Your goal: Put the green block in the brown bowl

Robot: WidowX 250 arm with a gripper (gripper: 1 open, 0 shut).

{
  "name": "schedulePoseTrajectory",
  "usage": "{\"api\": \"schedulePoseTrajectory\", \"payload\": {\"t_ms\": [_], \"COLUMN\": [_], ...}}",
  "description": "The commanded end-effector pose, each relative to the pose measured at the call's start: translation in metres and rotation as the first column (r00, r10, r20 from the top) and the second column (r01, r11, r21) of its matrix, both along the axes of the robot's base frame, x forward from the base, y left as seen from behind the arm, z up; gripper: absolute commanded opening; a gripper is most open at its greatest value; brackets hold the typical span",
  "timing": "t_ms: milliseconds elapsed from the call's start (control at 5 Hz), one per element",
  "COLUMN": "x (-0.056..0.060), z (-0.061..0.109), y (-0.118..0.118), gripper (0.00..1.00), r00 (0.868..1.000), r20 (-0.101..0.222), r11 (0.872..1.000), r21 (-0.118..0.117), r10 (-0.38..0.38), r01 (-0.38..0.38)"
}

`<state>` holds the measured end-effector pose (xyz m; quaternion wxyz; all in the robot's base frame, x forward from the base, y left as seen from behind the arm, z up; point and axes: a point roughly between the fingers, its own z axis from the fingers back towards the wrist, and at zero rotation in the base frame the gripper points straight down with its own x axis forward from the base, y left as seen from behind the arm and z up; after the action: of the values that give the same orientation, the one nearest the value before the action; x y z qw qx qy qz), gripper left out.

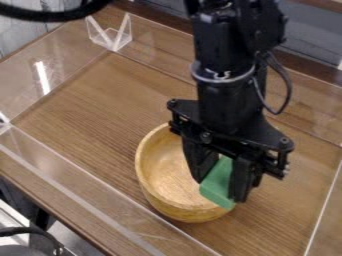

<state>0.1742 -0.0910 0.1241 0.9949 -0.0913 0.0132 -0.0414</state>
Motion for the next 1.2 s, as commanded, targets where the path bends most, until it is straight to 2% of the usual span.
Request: {"api": "schedulePoseTrajectory", "payload": {"t_ms": [0, 1000], "x": [0.0037, 0.0035], "z": [0.0085, 0.0036], "y": [0.0035, 0.0070], "gripper": [0.00, 0.00], "r00": [0.999, 0.998], "r20": [0.040, 0.045], "r11": [1.000, 0.999], "r21": [-0.014, -0.022], "r10": [0.017, 0.047], "r01": [-0.016, -0.046]}}
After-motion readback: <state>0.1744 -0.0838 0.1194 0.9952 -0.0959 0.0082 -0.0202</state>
